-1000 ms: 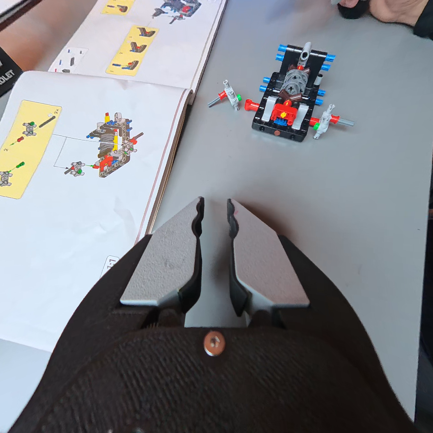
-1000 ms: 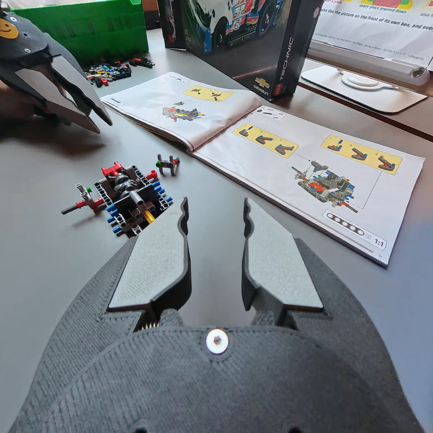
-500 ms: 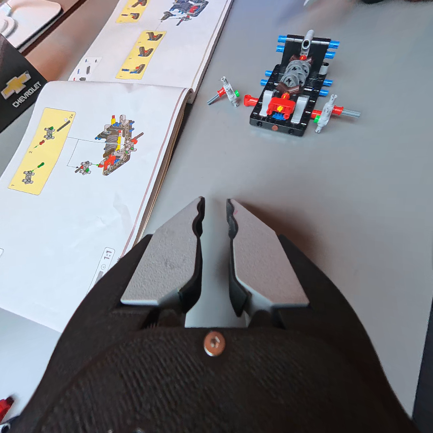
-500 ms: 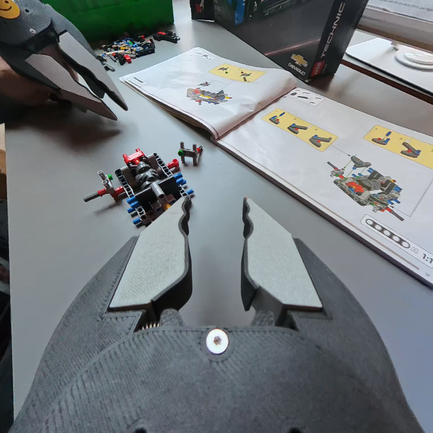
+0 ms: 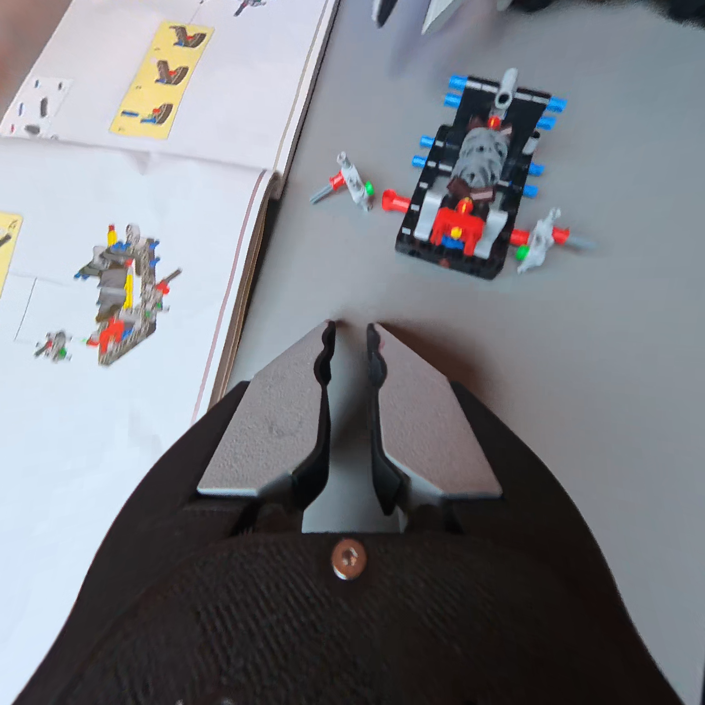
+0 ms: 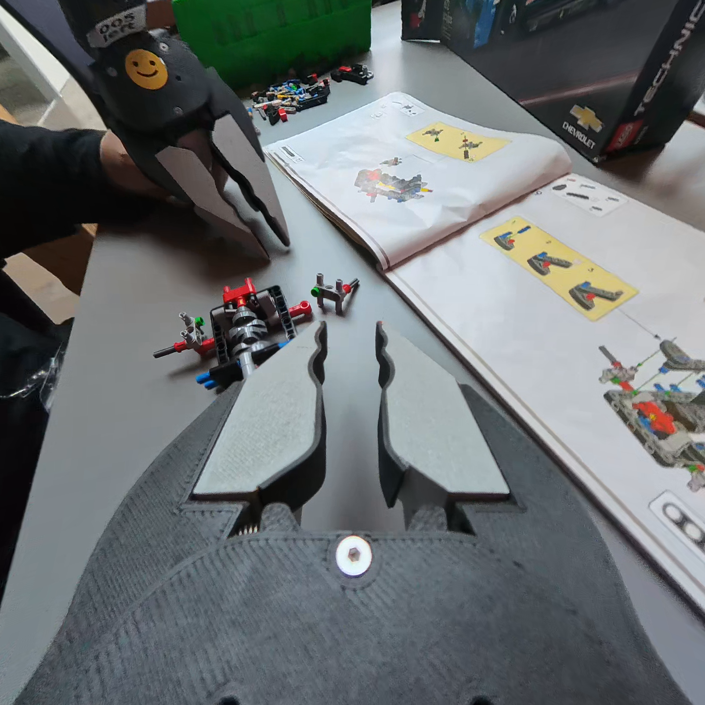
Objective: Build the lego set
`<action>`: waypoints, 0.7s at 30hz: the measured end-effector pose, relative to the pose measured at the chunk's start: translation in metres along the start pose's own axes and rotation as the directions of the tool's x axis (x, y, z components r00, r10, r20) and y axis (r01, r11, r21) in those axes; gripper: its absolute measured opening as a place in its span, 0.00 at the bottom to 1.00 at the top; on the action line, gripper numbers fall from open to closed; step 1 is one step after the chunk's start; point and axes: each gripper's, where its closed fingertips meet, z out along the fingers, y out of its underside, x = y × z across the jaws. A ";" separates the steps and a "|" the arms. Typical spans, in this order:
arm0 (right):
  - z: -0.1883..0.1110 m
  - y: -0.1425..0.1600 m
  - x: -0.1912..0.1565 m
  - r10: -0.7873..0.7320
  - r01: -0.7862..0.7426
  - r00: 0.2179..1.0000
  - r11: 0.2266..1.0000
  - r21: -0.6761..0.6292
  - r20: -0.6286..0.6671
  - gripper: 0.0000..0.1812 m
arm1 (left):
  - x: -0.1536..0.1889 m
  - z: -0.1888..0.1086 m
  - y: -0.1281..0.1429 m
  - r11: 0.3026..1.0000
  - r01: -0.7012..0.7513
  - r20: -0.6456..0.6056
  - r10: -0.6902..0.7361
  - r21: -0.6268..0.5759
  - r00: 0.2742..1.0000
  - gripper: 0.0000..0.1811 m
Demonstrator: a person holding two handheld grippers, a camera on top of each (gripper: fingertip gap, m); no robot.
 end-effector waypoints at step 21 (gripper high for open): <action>0.065 0.008 -0.009 -0.332 0.399 0.911 0.861 -0.317 0.245 0.01 | 0.003 0.048 -0.047 0.998 0.060 -0.219 -0.059 -0.005 0.974 0.08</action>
